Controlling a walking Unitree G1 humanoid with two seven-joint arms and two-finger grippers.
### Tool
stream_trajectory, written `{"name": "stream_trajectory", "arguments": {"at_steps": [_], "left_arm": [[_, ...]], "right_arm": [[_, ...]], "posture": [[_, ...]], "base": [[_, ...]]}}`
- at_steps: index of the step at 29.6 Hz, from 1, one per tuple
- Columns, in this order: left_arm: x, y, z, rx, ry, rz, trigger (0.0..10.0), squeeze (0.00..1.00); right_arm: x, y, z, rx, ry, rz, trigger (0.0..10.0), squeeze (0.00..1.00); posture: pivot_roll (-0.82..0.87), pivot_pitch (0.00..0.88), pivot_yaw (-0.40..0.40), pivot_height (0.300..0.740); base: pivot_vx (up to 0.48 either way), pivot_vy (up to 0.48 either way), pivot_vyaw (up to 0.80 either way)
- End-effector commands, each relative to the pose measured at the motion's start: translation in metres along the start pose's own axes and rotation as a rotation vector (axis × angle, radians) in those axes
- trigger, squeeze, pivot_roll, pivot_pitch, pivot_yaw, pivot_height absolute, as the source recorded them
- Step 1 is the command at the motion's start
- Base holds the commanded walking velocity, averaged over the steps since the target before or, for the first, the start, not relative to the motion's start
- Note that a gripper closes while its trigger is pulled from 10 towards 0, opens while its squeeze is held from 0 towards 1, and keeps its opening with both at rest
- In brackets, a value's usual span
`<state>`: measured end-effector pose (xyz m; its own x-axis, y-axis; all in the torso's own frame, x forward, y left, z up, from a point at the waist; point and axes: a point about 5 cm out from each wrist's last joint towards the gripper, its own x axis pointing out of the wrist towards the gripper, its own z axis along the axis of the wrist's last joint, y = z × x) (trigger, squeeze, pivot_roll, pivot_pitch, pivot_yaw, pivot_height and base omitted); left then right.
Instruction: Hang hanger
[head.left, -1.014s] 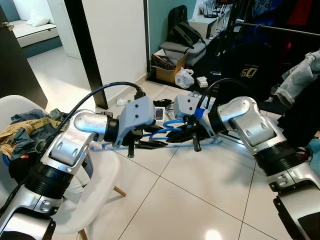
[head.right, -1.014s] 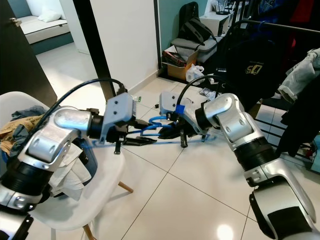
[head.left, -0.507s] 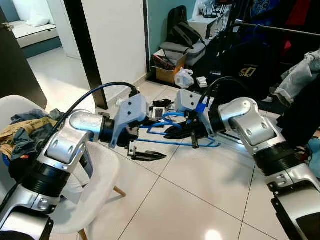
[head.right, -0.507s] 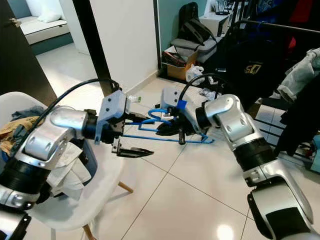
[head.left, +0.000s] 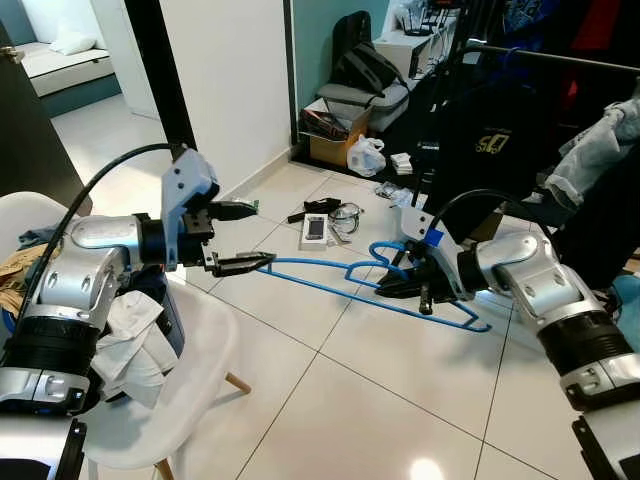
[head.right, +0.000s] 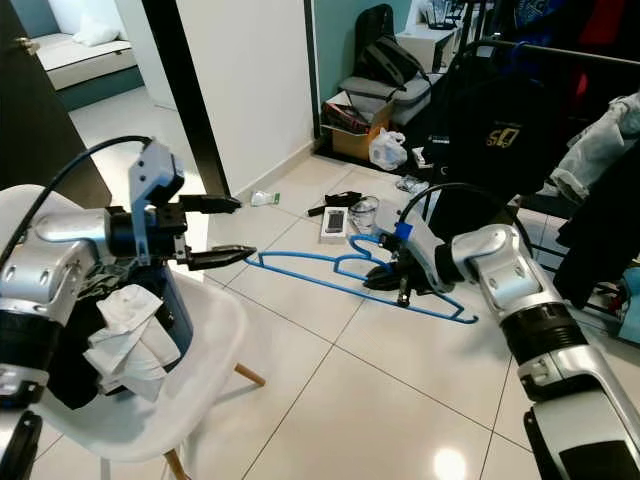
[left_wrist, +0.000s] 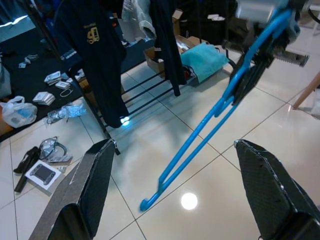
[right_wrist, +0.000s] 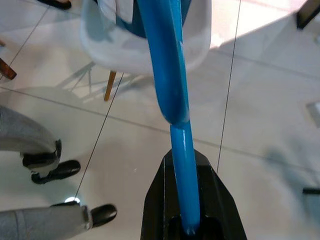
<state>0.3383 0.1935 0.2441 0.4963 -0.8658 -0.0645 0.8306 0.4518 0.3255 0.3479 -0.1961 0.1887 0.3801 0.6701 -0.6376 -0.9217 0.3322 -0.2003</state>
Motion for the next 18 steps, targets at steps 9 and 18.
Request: {"name": "stream_trajectory", "arguments": {"at_steps": [9, 18], "left_arm": [[-0.008, 0.027, -0.029, -0.243, -0.159, 0.555, 10.0, 0.00], [-0.002, -0.013, -0.102, -0.536, -0.097, 0.814, 10.0, 0.00]], "right_arm": [[0.009, -0.021, -0.055, 0.366, 0.007, -0.485, 10.0, 0.00], [0.017, -0.015, -0.076, 0.492, -0.087, -0.685, 10.0, 0.00]], "posture": [[-0.05, 0.000, 0.017, 0.740], [-0.05, 0.000, 0.020, 0.740]], "base": [[0.000, 0.000, 0.00], [0.000, 0.000, 0.00]]}}
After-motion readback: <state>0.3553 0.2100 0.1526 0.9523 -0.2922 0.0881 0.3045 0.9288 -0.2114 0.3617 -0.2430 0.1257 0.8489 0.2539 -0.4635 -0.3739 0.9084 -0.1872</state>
